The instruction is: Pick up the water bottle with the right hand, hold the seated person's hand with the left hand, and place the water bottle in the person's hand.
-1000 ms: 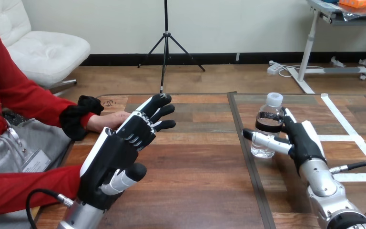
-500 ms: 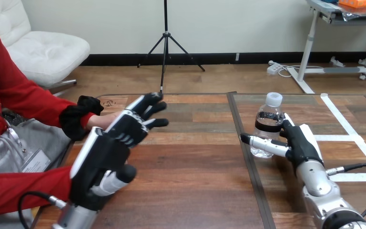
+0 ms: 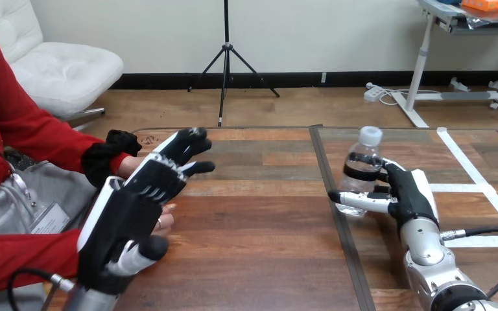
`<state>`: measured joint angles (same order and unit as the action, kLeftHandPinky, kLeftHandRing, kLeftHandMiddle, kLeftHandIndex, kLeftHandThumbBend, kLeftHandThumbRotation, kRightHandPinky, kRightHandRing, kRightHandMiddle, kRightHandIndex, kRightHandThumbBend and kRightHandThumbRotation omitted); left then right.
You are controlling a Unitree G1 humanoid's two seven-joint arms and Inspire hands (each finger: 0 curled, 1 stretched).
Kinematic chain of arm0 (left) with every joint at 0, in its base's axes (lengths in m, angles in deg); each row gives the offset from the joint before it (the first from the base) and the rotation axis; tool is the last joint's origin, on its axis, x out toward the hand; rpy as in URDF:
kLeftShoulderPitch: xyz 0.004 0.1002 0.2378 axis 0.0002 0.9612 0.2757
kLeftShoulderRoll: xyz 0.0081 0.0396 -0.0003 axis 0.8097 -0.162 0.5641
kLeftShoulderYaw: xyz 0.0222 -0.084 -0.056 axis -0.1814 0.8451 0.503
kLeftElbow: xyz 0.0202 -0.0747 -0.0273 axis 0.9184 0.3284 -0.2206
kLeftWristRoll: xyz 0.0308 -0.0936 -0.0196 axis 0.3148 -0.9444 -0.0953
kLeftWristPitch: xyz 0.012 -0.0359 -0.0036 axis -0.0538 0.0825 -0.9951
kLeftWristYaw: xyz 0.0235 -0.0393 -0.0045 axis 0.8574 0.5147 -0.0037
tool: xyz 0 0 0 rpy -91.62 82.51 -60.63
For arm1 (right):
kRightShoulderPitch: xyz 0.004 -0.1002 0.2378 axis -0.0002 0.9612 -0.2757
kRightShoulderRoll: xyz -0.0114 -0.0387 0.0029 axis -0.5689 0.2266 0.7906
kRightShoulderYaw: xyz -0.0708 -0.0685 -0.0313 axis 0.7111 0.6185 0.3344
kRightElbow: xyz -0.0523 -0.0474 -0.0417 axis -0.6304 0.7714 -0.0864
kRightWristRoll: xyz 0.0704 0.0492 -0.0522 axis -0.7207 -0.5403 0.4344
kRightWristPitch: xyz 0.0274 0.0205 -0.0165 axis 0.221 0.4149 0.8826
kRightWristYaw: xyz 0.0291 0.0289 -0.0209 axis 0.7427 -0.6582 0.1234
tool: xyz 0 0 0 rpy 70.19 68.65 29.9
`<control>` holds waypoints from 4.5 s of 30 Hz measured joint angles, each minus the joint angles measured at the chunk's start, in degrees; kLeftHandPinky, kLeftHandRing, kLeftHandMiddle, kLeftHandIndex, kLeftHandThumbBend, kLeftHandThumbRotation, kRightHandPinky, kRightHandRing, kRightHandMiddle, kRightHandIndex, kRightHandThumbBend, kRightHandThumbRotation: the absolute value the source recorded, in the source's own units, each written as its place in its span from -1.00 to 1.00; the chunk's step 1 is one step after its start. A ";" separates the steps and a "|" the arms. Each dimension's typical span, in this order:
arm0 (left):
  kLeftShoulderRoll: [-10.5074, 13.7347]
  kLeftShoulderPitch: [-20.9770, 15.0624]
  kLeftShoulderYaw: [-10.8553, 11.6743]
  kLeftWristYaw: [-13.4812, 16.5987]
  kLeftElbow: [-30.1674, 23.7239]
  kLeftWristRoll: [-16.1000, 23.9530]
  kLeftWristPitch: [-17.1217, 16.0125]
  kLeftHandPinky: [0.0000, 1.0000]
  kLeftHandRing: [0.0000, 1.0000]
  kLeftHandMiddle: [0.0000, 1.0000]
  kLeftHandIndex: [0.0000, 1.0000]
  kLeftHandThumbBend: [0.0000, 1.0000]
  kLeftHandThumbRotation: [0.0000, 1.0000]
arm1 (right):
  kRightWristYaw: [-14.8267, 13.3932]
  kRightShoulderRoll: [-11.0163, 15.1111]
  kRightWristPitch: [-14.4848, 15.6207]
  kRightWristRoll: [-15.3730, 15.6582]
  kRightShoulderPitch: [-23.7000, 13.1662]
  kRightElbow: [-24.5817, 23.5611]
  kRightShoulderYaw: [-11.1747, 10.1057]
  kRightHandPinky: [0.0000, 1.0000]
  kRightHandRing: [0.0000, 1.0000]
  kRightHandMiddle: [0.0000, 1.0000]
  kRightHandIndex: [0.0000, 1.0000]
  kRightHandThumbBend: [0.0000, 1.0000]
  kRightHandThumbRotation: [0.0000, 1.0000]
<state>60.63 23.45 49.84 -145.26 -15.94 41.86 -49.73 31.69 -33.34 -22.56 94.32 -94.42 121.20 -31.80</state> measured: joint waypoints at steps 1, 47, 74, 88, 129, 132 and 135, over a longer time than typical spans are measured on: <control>0.03 0.21 0.06 0.00 -0.18 -0.12 0.17 0.62 0.79 0.81 0.75 1.00 0.47 | -0.16 -0.04 0.16 -0.25 -0.02 0.00 -0.25 -0.12 0.16 0.40 0.38 0.91 -0.99; -0.23 2.89 1.41 -1.64 -3.57 -0.77 2.20 0.59 0.78 0.81 0.74 1.00 0.47 | 1.48 -1.45 1.20 -5.16 0.11 0.45 -5.83 -0.47 -0.34 -0.16 -0.04 0.76 -1.00; -0.94 2.77 1.34 -0.73 -3.20 0.37 1.33 0.59 0.78 0.82 0.74 1.00 0.45 | 2.71 -1.45 -2.67 -5.39 1.80 0.45 -5.66 -0.43 -0.29 -0.09 -0.01 0.76 -1.00; -0.97 2.77 1.18 2.65 -2.98 3.66 0.74 0.60 0.79 0.83 0.75 1.00 0.46 | 2.47 -1.16 -6.79 -2.84 2.97 0.18 -3.06 -0.44 -0.28 -0.07 -0.04 0.77 -1.00; 2.38 2.13 -0.12 28.94 1.65 25.87 -7.97 0.58 0.81 0.85 0.82 1.00 0.58 | 10.12 3.84 -13.68 -0.47 12.22 -15.48 1.47 -0.41 -0.27 -0.08 -0.07 0.82 -1.00; 2.91 2.11 -0.40 30.86 1.77 27.19 -8.18 0.57 0.80 0.85 0.83 1.00 0.59 | 10.91 4.15 -13.68 -0.48 12.98 -17.39 1.54 -0.39 -0.25 -0.07 -0.06 0.82 -1.00; 3.55 1.95 -0.79 32.88 2.11 29.07 -8.99 0.55 0.79 0.85 0.84 1.00 0.62 | 11.65 4.49 -13.71 -0.47 13.67 -19.06 1.72 -0.35 -0.22 -0.07 -0.07 0.82 -1.00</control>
<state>64.17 25.40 49.04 -112.38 -13.83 70.93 -58.72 43.34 -28.86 -36.27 93.85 -80.75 102.14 -30.07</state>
